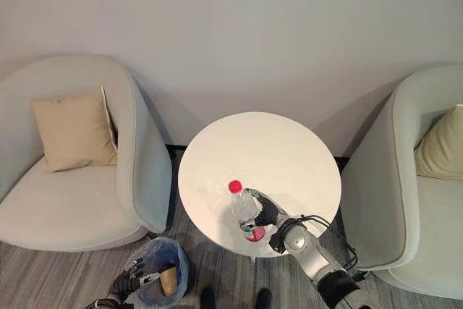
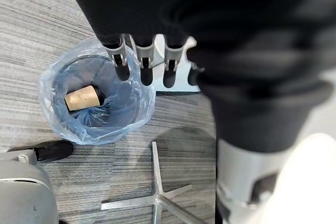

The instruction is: Gather garbage on tea table into small bin, then transfer packed bag to large trash can.

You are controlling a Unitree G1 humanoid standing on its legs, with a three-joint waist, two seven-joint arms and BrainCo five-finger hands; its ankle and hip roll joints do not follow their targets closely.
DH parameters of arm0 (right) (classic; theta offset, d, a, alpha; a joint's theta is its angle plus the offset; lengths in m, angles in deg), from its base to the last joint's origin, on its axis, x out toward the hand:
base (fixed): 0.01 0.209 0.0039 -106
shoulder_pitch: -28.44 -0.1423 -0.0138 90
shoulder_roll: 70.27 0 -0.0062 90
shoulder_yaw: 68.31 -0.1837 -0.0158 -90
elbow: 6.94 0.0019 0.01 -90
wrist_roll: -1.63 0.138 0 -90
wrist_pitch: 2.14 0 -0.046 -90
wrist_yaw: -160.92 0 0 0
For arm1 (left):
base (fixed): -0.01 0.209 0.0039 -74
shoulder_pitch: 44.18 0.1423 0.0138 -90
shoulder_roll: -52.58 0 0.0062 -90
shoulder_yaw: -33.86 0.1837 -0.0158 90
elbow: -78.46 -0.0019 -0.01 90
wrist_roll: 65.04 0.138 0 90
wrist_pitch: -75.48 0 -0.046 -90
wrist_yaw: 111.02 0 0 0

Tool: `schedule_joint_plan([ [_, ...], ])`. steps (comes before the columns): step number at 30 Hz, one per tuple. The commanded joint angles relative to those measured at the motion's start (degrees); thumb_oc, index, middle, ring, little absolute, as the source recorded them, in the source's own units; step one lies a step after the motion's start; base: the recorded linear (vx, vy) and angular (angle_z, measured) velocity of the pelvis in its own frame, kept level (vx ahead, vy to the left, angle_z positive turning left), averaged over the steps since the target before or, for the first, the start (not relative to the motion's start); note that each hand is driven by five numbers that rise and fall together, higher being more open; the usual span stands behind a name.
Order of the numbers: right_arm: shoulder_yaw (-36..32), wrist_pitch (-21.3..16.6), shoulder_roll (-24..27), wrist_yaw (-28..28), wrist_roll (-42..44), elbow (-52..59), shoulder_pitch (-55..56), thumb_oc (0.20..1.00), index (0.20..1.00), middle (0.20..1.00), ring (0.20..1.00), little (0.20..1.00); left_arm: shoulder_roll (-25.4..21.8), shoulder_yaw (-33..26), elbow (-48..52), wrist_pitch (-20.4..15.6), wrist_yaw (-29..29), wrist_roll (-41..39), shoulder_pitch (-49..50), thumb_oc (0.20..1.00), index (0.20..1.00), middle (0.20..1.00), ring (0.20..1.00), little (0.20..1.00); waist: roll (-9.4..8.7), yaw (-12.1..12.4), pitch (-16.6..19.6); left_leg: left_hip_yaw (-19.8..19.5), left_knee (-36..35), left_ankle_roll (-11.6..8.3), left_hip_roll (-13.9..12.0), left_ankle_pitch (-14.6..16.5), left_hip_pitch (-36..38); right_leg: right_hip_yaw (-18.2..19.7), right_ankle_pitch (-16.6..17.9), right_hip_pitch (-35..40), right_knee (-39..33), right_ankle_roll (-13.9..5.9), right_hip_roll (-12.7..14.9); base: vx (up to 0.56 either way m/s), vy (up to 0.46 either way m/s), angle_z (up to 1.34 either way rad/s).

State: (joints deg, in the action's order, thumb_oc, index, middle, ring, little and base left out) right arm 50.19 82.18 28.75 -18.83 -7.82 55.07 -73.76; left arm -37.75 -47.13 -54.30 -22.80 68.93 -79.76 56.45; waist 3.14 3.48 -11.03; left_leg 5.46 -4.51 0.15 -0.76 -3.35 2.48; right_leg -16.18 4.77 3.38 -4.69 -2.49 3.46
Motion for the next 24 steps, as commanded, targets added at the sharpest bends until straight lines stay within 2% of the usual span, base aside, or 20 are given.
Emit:
schedule_joint_plan([
  [1,-0.2,-1.3,-1.5,-2.3,3.6,0.5,-3.5,0.2,0.2,0.2,0.2,0.2,-2.9,1.1,1.4,-1.9,-0.1,-0.3,-2.4,1.0,1.0,1.0,1.0,1.0,-2.32,1.1,-0.6,-0.4,6.0,-2.88,-1.5,8.4,0.9,1.3,-8.7,-0.3,3.4,-2.71,2.8,-0.03,0.013,0.14],
  [10,-2.7,-1.8,-0.1,-3.3,5.3,4.9,-2.7,0.2,0.2,0.2,0.2,0.2,-3.2,0.3,1.9,-1.7,0.1,-0.1,-1.8,1.0,1.0,1.0,1.0,1.0,-2.78,1.5,-0.2,-1.3,5.7,-2.56,-1.2,8.6,1.1,0.9,-8.6,0.1,3.6,-2.85,3.1,-0.01,0.011,0.08],
  [16,-4.7,-3.3,0.4,-2.5,7.0,12.5,-0.2,0.2,0.2,0.2,0.2,0.2,-3.0,-0.3,2.0,-1.5,0.3,-0.3,-2.0,1.0,1.0,1.0,1.0,1.0,-3.25,1.2,1.7,-2.6,5.5,-2.34,-0.9,8.7,1.5,1.8,-9.3,0.4,4.2,-2.62,3.0,0.0,-0.008,0.0],
  [21,-4.6,-4.8,0.1,-2.5,8.3,17.5,0.0,0.2,0.2,0.2,0.2,0.2,-2.7,-0.8,1.5,-1.6,0.9,-1.1,-2.2,1.0,1.0,1.0,1.0,1.0,-3.13,1.8,2.4,-4.2,6.1,-3.07,-1.0,8.3,1.3,0.5,-10.1,1.5,3.9,-1.86,2.7,-0.02,-0.048,0.11],
  [24,-5.4,-5.2,0.2,-3.3,8.6,18.6,0.1,0.2,0.2,0.2,0.2,0.2,-2.4,-0.4,1.2,-1.6,1.0,-1.6,-2.6,1.0,1.0,1.0,1.0,1.0,-3.16,2.9,2.2,-6.1,8.0,-4.13,-0.4,7.7,-0.7,-2.5,-10.7,2.2,3.7,-1.39,3.0,-0.05,-0.035,0.51],
])
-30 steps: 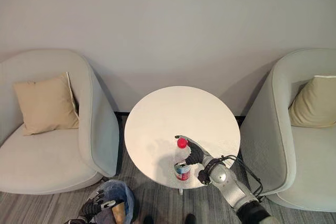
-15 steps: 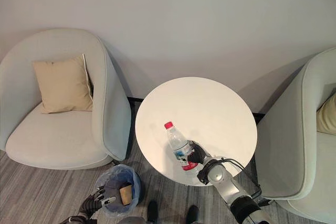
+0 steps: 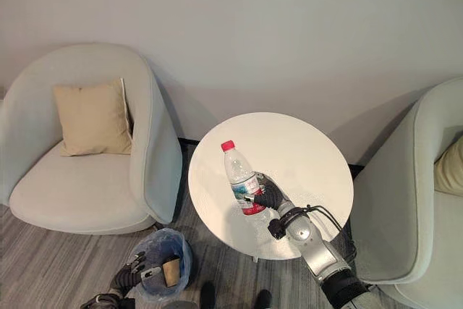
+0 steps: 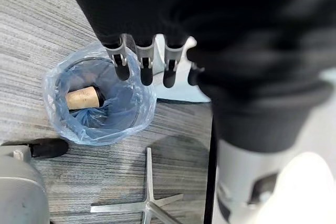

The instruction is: Gather garbage on tea table into small bin, then transfer packed bag to large trash can.

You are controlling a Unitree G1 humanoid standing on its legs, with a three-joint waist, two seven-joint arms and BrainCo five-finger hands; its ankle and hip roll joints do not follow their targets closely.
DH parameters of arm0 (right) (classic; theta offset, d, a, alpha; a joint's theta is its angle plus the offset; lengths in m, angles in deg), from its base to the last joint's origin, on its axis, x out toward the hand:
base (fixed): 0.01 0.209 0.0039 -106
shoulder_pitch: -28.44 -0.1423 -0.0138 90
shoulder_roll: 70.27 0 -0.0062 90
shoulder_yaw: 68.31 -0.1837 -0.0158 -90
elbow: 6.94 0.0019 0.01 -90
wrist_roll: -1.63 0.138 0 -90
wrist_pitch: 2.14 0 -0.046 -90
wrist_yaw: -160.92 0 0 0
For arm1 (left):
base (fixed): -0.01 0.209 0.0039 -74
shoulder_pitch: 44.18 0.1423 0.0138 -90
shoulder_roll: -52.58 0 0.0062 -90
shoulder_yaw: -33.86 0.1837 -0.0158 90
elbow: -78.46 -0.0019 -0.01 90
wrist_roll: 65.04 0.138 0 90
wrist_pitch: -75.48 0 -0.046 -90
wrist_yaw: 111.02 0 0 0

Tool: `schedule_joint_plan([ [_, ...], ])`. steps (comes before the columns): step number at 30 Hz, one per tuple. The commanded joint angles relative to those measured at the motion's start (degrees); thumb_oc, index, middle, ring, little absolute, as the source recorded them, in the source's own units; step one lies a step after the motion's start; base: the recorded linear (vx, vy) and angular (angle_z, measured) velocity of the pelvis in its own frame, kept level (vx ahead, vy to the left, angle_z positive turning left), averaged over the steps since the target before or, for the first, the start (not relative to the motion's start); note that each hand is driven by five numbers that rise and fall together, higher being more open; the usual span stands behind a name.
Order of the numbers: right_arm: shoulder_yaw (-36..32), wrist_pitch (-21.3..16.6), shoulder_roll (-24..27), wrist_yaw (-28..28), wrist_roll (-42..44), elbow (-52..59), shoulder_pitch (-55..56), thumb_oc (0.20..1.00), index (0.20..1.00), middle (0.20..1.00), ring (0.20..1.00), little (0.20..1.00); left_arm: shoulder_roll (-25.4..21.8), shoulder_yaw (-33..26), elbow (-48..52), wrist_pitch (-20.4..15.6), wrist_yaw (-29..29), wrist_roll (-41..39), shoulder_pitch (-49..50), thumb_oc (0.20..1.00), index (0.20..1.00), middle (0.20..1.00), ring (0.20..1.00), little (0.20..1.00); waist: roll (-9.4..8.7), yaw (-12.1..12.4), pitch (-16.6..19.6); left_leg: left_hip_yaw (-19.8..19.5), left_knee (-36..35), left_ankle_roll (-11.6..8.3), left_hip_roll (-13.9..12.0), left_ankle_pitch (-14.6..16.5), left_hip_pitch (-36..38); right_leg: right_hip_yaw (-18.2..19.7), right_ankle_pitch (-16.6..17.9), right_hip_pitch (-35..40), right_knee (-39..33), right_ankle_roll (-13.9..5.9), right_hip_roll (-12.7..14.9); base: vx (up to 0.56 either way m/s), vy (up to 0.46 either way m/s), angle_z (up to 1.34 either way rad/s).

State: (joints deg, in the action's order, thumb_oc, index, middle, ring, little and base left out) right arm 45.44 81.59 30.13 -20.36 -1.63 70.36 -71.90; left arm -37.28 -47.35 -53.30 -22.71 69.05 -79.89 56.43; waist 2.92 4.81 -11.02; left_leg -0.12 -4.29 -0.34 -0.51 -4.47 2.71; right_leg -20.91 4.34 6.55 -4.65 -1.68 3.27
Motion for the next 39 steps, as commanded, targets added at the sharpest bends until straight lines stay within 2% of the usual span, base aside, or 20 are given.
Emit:
schedule_joint_plan([
  [1,-1.0,-4.7,-1.1,-2.1,2.4,3.3,-1.6,0.2,0.2,0.2,0.2,0.2,-2.7,0.1,0.1,-1.7,0.9,-1.6,-2.8,1.0,1.0,1.0,1.0,1.0,-2.94,1.7,2.0,-1.4,8.3,-3.84,-0.3,8.6,-1.7,0.5,-10.3,-0.6,3.5,-2.06,3.5,-0.06,-0.025,1.07],
  [4,-2.3,-4.9,-0.6,-3.2,2.2,3.6,-1.2,0.2,0.2,0.2,0.2,0.2,-2.3,1.1,-0.6,-1.6,0.7,-1.4,-3.7,1.0,1.0,1.0,1.0,1.0,-3.07,1.9,1.7,-1.1,8.9,-4.26,-0.3,7.8,-3.7,-3.6,-10.4,0.0,3.1,-2.0,4.3,-0.07,0.011,0.66],
  [5,-2.3,-4.9,-0.6,-3.2,2.2,3.6,-1.2,0.2,0.2,0.2,0.2,0.2,-2.3,1.0,-0.6,-1.6,0.7,-1.4,-3.7,1.0,1.0,1.0,1.0,1.0,-3.08,1.9,1.8,-1.1,8.9,-4.25,-0.2,7.8,-3.8,-3.7,-10.4,0.0,3.1,-2.01,4.3,-0.06,0.071,0.56],
  [6,-3.0,-4.7,-0.2,-4.1,2.3,3.4,-1.5,0.2,0.2,0.2,0.2,0.2,-2.0,1.7,-0.8,-1.6,0.9,-0.9,-4.9,1.0,1.0,1.0,1.0,1.0,-3.18,1.5,1.5,2.8,9.4,-4.33,-1.5,7.8,-4.5,-6.1,-10.5,0.4,2.8,-2.1,5.0,-0.03,0.055,0.85],
  [7,-3.0,-4.7,-0.2,-4.1,2.3,3.4,-1.6,0.2,0.2,0.2,0.2,0.2,-2.0,1.7,-0.9,-1.6,0.9,-0.9,-5.0,1.0,1.0,1.0,1.0,1.0,-3.17,1.5,1.5,2.8,9.5,-4.33,-1.5,7.8,-4.6,-6.2,-10.5,0.4,2.8,-2.1,5.0,-0.05,0.149,1.5],
  [8,-3.2,-4.5,0.0,-4.6,2.6,3.2,-2.4,0.2,0.2,0.2,0.2,0.2,-1.8,2.0,-0.8,-1.5,1.3,-0.4,-5.8,1.0,1.0,1.0,1.0,1.0,-3.28,0.8,1.4,8.9,10.3,-3.84,-3.3,7.8,-4.9,-8.2,-10.0,0.6,2.4,-2.5,5.9,0.05,0.121,1.34],
  [9,-3.2,-4.3,0.1,-4.6,2.5,3.1,-2.6,0.2,0.2,0.2,0.2,0.2,-1.7,1.9,-0.6,-1.5,1.3,-0.2,-5.8,1.0,1.0,1.0,1.0,1.0,-3.15,0.6,1.7,11.4,9.9,-4.15,-4.4,8.9,-3.9,-8.3,-10.6,1.3,2.1,-2.87,5.9,0.07,0.182,1.1],
  [11,-3.1,-3.8,-0.1,-4.4,2.1,3.0,-2.9,0.2,0.2,0.2,0.2,0.2,-1.7,1.7,-0.8,-1.4,1.3,0.7,-5.5,1.0,1.0,1.0,1.0,1.0,-2.96,0.4,2.2,13.6,9.2,-3.8,-4.5,9.2,-3.0,-8.8,-10.0,1.7,2.0,-3.43,6.3,0.11,0.19,0.54],
  [14,-2.6,-3.5,-0.8,-4.0,1.4,2.8,-3.1,0.2,0.2,0.2,0.2,0.2,-1.9,1.5,-1.7,-1.2,1.0,1.8,-4.9,1.0,1.0,1.0,1.0,1.0,-3.26,0.7,2.7,14.2,9.5,-2.77,-3.7,10.2,-2.5,-8.4,-9.7,1.8,3.3,-4.28,7.7,0.11,0.221,0.24],
  [16,-2.0,-3.3,-1.7,-3.8,1.4,2.4,-3.7,0.2,0.2,0.2,0.2,0.2,-2.3,1.0,-2.0,-1.1,1.1,1.9,-4.8,1.0,1.0,1.0,1.0,1.0,-3.55,1.0,2.6,13.9,10.5,-1.69,-2.6,11.3,-2.7,-7.4,-10.0,0.9,6.4,-4.84,9.5,0.07,0.274,0.32],
  [17,-1.6,-3.4,-2.3,-3.4,1.8,3.3,-3.6,0.2,0.2,0.2,0.2,0.2,-3.2,1.2,-2.7,-1.1,1.3,2.7,-6.5,1.0,1.0,1.0,1.0,1.0,-3.92,-0.2,1.6,12.2,11.1,0.11,-0.9,11.1,-3.7,-2.0,-9.7,-2.6,10.8,-4.78,10.1,0.04,0.241,0.26],
  [18,-1.6,-3.4,-2.3,-3.4,1.8,3.3,-3.6,0.2,0.2,0.2,0.2,0.2,-3.2,1.2,-2.7,-1.1,1.3,2.7,-6.5,1.0,1.0,1.0,1.0,1.0,-3.95,-0.2,1.7,12.3,11.1,0.13,-0.9,11.1,-3.8,-2.0,-9.7,-2.8,10.9,-4.78,10.1,0.04,0.211,0.39],
  [21,-1.3,-3.5,-1.7,-2.8,1.3,4.3,-3.5,0.2,0.2,0.2,0.2,0.2,-3.8,1.3,-1.7,-1.6,1.6,2.5,-7.5,1.0,1.0,1.0,1.0,1.0,-3.66,-2.5,1.2,8.9,10.0,1.25,1.0,11.1,-3.4,12.0,-11.2,-7.3,13.6,-5.36,5.0,0.08,0.128,0.76],
  [22,-1.2,-3.5,-1.7,-2.6,1.3,4.5,-3.6,0.2,0.2,0.2,0.2,0.2,-3.9,1.3,-1.3,-1.6,1.6,2.4,-7.3,1.0,1.0,1.0,1.0,1.0,-3.66,-2.6,1.3,8.0,9.7,1.53,1.5,10.9,-3.5,13.9,-10.8,-8.0,13.2,-5.26,4.2,0.09,0.092,0.61],
  [26,-0.6,-3.8,-1.8,-2.6,0.8,5.0,-3.7,0.2,0.2,0.2,0.2,0.2,-4.0,1.7,-1.5,-1.7,1.7,2.4,-7.7,1.0,1.0,1.0,1.0,1.0,-3.45,-2.9,0.3,5.9,9.0,2.09,2.3,10.8,-2.9,14.8,-10.4,-11.1,14.3,-4.53,2.2,0.05,0.015,0.43],
  [28,-0.7,-3.7,-1.7,-2.2,0.3,5.1,-3.0,0.2,0.2,0.2,0.2,0.2,-4.2,1.6,-0.9,-1.7,1.4,2.4,-7.7,1.0,1.0,1.0,1.0,1.0,-3.73,-3.3,-0.2,4.2,9.9,1.92,3.1,10.8,-3.2,15.6,-10.3,-10.6,13.6,-4.73,2.2,0.04,-0.035,0.34],
  [29,-0.5,-4.2,-1.3,-2.1,-0.4,5.9,-2.1,0.2,0.2,0.2,0.2,0.2,-3.9,1.7,-1.2,-1.7,1.4,2.9,-7.5,1.0,1.0,1.0,1.0,1.0,-3.97,-3.2,-0.8,3.2,11.0,1.39,3.8,11.3,-3.5,15.7,-10.5,-9.4,12.7,-4.16,2.1,0.02,-0.073,0.72],
  [32,3.9,-4.3,-1.7,-1.7,-3.2,5.3,-4.6,0.2,0.2,0.2,0.2,0.2,-3.6,2.3,-3.2,-1.4,1.7,3.4,-8.3,1.0,1.0,1.0,1.0,1.0,-3.98,-2.3,-3.2,1.6,14.7,-0.22,3.7,10.9,-8.1,12.6,-10.6,-9.8,12.0,-3.23,2.8,-0.12,-0.111,1.02],
  [36,8.3,-3.1,-6.2,-7.1,-5.5,-3.7,-14.0,0.2,0.2,0.2,0.2,0.2,-2.9,5.8,-4.0,-2.4,5.5,0.5,-14.9,1.0,1.0,1.0,1.0,1.0,-2.36,-1.0,-9.8,0.0,21.0,-0.82,3.8,9.5,-20.6,10.7,-11.4,-22.1,21.0,-2.43,5.2,-0.33,0.002,0.54],
  [39,8.6,-1.9,-8.7,-11.7,-6.3,-8.9,-19.3,0.2,0.2,0.2,0.2,0.2,-3.2,8.2,-2.0,-3.1,7.5,-1.6,-19.1,1.0,1.0,1.0,1.0,1.0,-1.0,-0.6,-12.4,-0.1,28.5,-0.44,4.7,10.1,-31.9,11.1,-13.8,-33.6,30.4,-1.34,6.6,-0.27,0.047,0.4],
])
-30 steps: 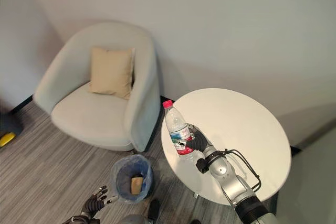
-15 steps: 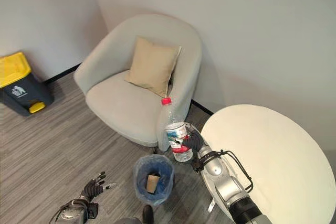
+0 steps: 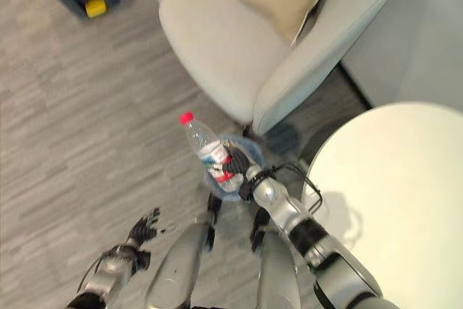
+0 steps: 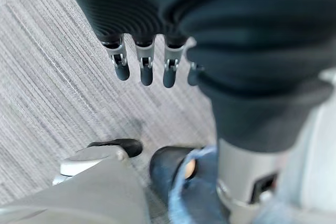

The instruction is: Gather garbage on tea table into small bin, then transfer packed bag to large trash can.

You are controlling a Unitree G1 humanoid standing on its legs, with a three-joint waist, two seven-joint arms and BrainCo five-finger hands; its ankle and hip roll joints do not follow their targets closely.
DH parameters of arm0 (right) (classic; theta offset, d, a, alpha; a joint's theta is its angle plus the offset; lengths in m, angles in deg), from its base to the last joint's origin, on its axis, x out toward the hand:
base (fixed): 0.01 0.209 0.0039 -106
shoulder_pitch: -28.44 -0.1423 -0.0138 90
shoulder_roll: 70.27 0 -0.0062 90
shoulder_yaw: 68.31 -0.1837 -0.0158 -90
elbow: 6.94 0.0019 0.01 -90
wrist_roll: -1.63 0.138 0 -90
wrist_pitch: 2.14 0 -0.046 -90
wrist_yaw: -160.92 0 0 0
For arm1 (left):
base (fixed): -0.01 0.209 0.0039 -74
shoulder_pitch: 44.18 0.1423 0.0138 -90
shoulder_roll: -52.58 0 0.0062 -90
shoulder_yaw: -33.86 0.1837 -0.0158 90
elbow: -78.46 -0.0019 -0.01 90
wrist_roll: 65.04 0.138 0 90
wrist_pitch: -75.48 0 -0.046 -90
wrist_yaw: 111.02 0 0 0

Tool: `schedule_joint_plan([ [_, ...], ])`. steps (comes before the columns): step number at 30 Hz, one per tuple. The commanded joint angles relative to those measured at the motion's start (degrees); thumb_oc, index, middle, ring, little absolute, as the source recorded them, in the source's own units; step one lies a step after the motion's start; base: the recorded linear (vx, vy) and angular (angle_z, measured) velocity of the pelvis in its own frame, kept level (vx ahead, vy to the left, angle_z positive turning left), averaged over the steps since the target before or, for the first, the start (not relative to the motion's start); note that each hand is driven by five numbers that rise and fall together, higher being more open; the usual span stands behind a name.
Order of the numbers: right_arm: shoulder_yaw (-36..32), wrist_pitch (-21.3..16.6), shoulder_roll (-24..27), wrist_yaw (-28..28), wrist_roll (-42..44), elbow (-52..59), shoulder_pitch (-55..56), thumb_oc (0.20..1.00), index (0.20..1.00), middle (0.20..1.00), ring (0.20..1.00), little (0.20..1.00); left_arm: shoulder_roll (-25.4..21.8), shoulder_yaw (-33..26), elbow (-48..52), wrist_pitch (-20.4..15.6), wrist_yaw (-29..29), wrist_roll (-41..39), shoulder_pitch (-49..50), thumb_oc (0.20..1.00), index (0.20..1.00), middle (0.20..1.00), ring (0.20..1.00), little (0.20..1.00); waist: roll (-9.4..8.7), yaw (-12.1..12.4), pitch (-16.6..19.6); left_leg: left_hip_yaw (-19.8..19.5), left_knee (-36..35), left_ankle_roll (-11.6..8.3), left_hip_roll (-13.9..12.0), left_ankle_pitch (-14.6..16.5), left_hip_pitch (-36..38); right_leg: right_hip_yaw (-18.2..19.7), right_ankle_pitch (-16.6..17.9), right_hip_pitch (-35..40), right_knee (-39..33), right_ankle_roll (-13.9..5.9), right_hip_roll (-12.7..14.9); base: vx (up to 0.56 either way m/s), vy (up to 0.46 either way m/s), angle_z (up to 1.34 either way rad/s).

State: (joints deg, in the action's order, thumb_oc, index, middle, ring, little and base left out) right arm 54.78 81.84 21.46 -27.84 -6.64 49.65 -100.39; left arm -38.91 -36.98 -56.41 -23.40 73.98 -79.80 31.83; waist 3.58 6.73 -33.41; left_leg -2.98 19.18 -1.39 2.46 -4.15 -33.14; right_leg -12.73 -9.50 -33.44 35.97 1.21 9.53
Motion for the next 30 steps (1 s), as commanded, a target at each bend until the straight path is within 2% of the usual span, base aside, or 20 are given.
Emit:
schedule_joint_plan([
  [1,-0.6,-1.9,-1.0,-7.0,-1.5,9.4,5.4,0.2,0.2,0.2,0.2,0.2,-2.1,-0.8,2.3,-2.8,3.7,-2.6,2.3,1.0,1.0,1.0,1.0,1.0,-1.05,-2.6,8.6,3.0,11.5,0.77,1.5,12.1,-5.2,4.5,-2.8,-3.3,-2.9,-3.94,1.0,-0.22,0.028,0.27],
  [3,-0.8,-1.8,-1.2,-7.8,-1.4,8.9,4.4,0.2,0.2,0.2,0.2,0.2,-2.5,-0.6,2.6,-2.9,4.1,-2.6,1.2,1.0,1.0,1.0,1.0,1.0,-0.85,-2.6,8.5,3.0,13.2,0.8,1.5,12.3,-7.9,4.8,-3.2,-6.2,-1.0,-3.77,1.2,-0.13,0.026,0.12],
  [6,-2.6,-1.5,-1.2,-10.5,0.4,4.3,-1.0,0.2,0.2,0.2,0.2,0.2,-3.8,-0.1,3.7,-3.3,5.3,-3.7,-2.7,1.0,1.0,1.0,1.0,1.0,-0.19,-2.7,9.2,3.0,19.6,1.25,1.3,13.5,-19.9,6.3,-4.6,-19.0,6.5,-3.27,1.8,-0.13,0.039,0.13],
  [8,-2.6,-1.6,-1.2,-10.5,0.4,4.2,-1.1,0.2,0.2,0.2,0.2,0.2,-3.8,-0.1,3.7,-3.3,5.3,-3.7,-2.8,1.0,1.0,1.0,1.0,1.0,-0.27,-2.7,9.4,3.1,19.8,1.26,1.3,13.6,-20.4,6.4,-4.7,-19.4,6.8,-3.27,1.8,-0.01,0.003,-0.06],
  [10,-3.4,-1.3,-0.9,-11.2,2.3,0.8,-4.3,0.2,0.2,0.2,0.2,0.2,-4.9,0.6,5.4,-3.5,5.3,-4.2,-3.6,1.0,1.0,1.0,1.0,1.0,0.21,-2.1,10.1,3.3,22.7,1.69,1.6,13.9,-26.0,7.2,-5.3,-25.5,10.5,-3.08,2.3,-0.02,0.014,-0.22],
  [16,-5.0,-1.1,0.9,-12.3,7.2,-8.0,-12.8,0.2,0.2,0.2,0.2,0.2,-6.1,3.1,7.3,-3.9,4.5,-5.7,-4.1,1.0,1.0,1.0,1.0,1.0,0.82,-0.4,11.7,3.1,25.9,2.44,2.4,14.1,-33.9,8.5,-5.8,-33.8,14.3,-2.97,3.6,0.02,0.009,0.04],
  [22,-5.6,-1.1,2.6,-13.2,11.1,-14.4,-17.4,0.2,0.2,0.2,0.2,0.2,-6.8,4.6,8.3,-4.2,4.4,-6.7,-4.6,1.0,1.0,1.0,1.0,1.0,1.22,0.4,11.9,3.0,26.1,2.48,2.9,13.9,-35.9,8.6,-5.8,-35.8,15.1,-3.43,4.5,0.02,0.009,0.27],
  [23,-5.4,-0.9,2.6,-13.1,11.5,-15.9,-17.6,0.269,0.269,0.269,0.269,0.269,-6.8,4.6,8.3,-4.2,4.3,-6.8,-4.6,1.0,1.0,1.0,1.0,1.0,1.16,0.5,11.9,3.0,25.9,2.47,3.0,13.9,-35.9,8.6,-5.9,-35.9,15.2,-3.39,4.5,0.01,-0.007,0.05],
  [24,-5.1,-0.8,2.8,-13.3,11.7,-17.1,-18.6,1.0,1.0,1.0,1.0,1.0,-6.9,4.7,8.5,-4.3,4.5,-7.0,-4.8,1.0,1.0,1.0,1.0,1.0,1.14,0.6,12.0,2.9,26.0,2.5,3.1,13.9,-36.1,8.6,-5.9,-36.0,15.4,-3.34,4.6,0.01,-0.014,0.07],
  [30,-4.7,0.0,3.6,-14.2,10.6,-20.9,-18.5,1.0,1.0,1.0,1.0,1.0,-7.0,5.0,9.3,-4.4,4.9,-6.2,-5.1,1.0,1.0,1.0,1.0,1.0,1.17,0.8,12.1,2.6,25.6,2.43,3.5,13.8,-35.8,8.0,-6.1,-35.4,15.3,-3.3,4.8,0.0,-0.008,0.02],
])
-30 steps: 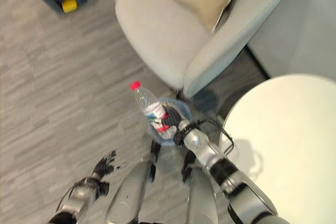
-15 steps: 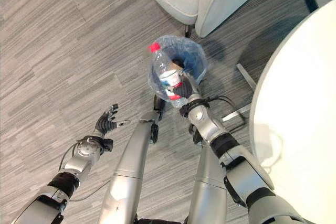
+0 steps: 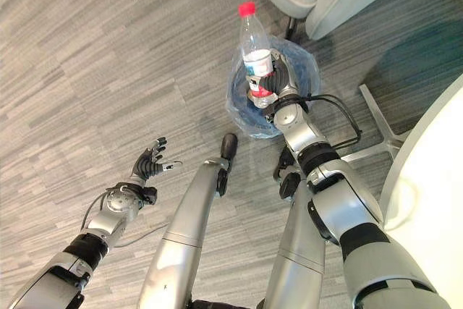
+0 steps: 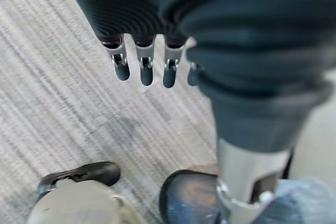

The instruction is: Gather garbage on tea table into small bin, then transfer packed bag to large trash can.

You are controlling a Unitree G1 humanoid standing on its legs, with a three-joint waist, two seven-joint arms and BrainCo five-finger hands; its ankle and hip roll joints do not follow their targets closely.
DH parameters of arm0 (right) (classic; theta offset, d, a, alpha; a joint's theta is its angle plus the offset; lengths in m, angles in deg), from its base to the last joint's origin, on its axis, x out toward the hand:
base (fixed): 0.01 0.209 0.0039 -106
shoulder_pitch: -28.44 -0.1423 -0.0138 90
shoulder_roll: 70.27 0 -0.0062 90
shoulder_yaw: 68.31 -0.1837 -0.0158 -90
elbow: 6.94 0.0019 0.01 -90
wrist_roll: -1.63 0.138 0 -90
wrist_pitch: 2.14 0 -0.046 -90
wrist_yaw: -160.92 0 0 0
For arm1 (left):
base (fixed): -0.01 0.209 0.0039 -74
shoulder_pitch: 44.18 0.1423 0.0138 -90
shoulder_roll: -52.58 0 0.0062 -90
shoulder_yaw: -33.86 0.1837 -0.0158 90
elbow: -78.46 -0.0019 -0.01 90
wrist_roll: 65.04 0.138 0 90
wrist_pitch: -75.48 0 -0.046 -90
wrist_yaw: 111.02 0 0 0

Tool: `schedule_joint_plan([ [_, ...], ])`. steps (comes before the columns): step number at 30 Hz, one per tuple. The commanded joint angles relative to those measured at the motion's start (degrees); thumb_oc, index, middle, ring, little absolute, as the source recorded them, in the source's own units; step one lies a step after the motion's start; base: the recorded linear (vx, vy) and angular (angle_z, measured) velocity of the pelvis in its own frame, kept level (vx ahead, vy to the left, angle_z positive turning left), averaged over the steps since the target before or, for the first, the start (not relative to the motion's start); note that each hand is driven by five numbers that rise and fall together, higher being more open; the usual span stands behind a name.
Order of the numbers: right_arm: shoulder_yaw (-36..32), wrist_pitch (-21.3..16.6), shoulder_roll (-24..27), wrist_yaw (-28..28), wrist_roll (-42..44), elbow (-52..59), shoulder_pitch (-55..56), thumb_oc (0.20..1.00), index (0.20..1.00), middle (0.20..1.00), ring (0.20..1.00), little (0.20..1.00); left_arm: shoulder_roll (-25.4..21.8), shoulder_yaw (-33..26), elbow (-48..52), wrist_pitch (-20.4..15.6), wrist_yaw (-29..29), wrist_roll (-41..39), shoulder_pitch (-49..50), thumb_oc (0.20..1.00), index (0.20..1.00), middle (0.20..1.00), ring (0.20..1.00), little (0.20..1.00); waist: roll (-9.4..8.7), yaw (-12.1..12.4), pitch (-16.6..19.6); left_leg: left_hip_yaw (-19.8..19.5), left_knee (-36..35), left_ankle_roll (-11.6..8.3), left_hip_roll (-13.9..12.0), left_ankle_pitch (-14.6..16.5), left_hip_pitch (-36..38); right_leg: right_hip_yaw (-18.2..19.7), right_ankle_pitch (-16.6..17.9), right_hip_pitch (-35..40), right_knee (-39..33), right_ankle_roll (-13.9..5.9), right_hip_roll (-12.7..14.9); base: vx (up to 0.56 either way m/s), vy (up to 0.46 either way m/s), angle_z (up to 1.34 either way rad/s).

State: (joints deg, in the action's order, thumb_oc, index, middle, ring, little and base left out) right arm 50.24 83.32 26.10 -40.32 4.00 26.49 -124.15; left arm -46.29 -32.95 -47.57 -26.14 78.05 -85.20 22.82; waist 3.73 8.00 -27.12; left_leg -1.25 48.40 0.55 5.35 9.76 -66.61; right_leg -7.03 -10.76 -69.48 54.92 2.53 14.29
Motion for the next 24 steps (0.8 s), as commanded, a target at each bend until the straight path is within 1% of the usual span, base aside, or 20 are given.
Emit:
schedule_joint_plan([
  [1,0.0,-1.4,-0.8,-1.8,-1.1,2.7,5.8,1.0,1.0,1.0,1.0,1.0,0.4,0.7,0.5,-1.7,0.9,-0.7,3.9,1.0,1.0,1.0,1.0,1.0,0.9,-0.7,5.9,0.9,-4.0,0.46,0.5,-0.2,-2.0,2.1,-4.7,0.9,-4.0,-4.68,-0.1,0.0,-0.013,0.06],
  [4,1.1,-1.0,0.1,-2.2,-5.6,5.5,7.7,1.0,1.0,1.0,1.0,1.0,0.7,-0.2,0.3,-1.7,1.1,0.0,4.0,1.0,1.0,1.0,1.0,1.0,0.45,-1.3,6.2,1.0,-5.7,0.41,0.2,-0.4,-1.1,1.8,-4.2,1.7,-5.3,-4.92,-0.6,0.0,0.0,0.0],
  [5,1.1,-1.0,0.1,-2.2,-5.7,5.6,7.8,1.0,1.0,1.0,1.0,1.0,0.7,-0.2,0.3,-1.7,1.1,0.0,4.0,1.0,1.0,1.0,1.0,1.0,0.47,-1.2,6.2,1.0,-5.7,0.41,0.2,-0.4,-1.1,1.8,-4.2,1.8,-5.3,-4.92,-0.6,0.0,0.0,0.0],
  [6,2.9,-0.6,1.6,-2.1,-11.3,9.2,9.9,1.0,1.0,1.0,1.0,1.0,1.2,-1.1,0.2,-1.7,1.1,1.0,4.5,1.0,1.0,1.0,1.0,1.0,0.01,-1.8,6.5,1.1,-6.7,0.32,-0.2,-0.5,-0.3,1.7,-4.0,2.3,-6.4,-5.05,-0.9,0.01,-0.019,-0.03],
  [8,4.6,-0.3,3.1,-1.5,-16.4,12.2,11.5,1.0,1.0,1.0,1.0,1.0,1.5,-1.9,-0.1,-1.7,1.0,1.6,5.0,1.0,1.0,1.0,1.0,1.0,-0.37,-2.2,6.7,1.1,-7.4,0.31,-0.5,-0.4,0.3,1.6,-3.8,2.8,-7.2,-5.12,-1.2,0.01,-0.033,-0.09],
  [9,6.4,0.1,4.4,-0.7,-20.8,14.5,12.7,1.0,1.0,1.0,1.0,1.0,1.6,-2.4,-0.5,-1.5,0.8,2.2,5.3,1.0,1.0,1.0,1.0,1.0,-0.61,-2.4,6.7,1.0,-8.2,0.28,-0.8,-0.4,1.0,1.6,-3.8,3.4,-7.9,-5.27,-1.4,0.01,-0.041,-0.11],
  [11,8.8,0.6,5.0,0.3,-25.2,14.6,12.9,1.0,1.0,1.0,1.0,1.0,1.6,-2.6,-1.1,-1.5,0.7,2.8,5.4,1.0,1.0,1.0,1.0,1.0,-0.74,-2.6,6.5,0.9,-8.5,0.26,-1.0,-0.4,1.5,1.6,-3.9,3.8,-8.1,-5.38,-1.4,0.01,-0.039,-0.13],
  [12,11.2,1.0,4.8,1.0,-28.1,13.2,12.4,1.0,1.0,1.0,1.0,1.0,1.5,-2.3,-1.7,-1.5,0.6,2.9,5.5,1.0,1.0,1.0,1.0,1.0,-0.78,-2.6,6.3,0.9,-8.6,0.15,-1.1,-0.4,1.6,1.5,-3.9,4.0,-8.3,-5.46,-1.5,0.02,-0.042,-0.12],
  [16,17.6,2.6,2.9,3.1,-33.4,7.6,9.4,1.0,1.0,1.0,1.0,1.0,0.8,-0.9,-2.3,-1.8,0.6,2.4,4.6,1.0,1.0,1.0,1.0,1.0,-0.66,-2.4,5.6,0.7,-7.9,-0.07,-1.1,-0.4,0.7,1.5,-4.1,3.2,-7.6,-5.7,-1.4,0.03,-0.048,0.0],
  [19,23.3,4.2,-0.8,4.7,-37.1,-1.2,6.8,1.0,1.0,1.0,1.0,1.0,0.3,0.6,-2.5,-2.1,0.6,1.3,3.0,1.0,1.0,1.0,1.0,1.0,0.27,-1.9,4.7,0.5,-6.3,-0.28,-0.4,-0.6,-1.8,1.5,-5.0,0.7,-5.0,-5.46,-0.9,0.04,-0.056,0.07],
  [24,25.2,5.3,-2.7,6.4,-36.5,-9.4,5.0,1.0,1.0,1.0,1.0,1.0,-0.4,2.2,-1.7,-2.5,0.6,0.3,1.7,1.0,1.0,1.0,1.0,1.0,1.4,-1.0,3.7,0.3,-4.5,-0.5,0.6,-0.9,-4.5,1.9,-5.8,-2.0,-2.4,-4.91,-0.4,0.02,-0.042,0.16],
])
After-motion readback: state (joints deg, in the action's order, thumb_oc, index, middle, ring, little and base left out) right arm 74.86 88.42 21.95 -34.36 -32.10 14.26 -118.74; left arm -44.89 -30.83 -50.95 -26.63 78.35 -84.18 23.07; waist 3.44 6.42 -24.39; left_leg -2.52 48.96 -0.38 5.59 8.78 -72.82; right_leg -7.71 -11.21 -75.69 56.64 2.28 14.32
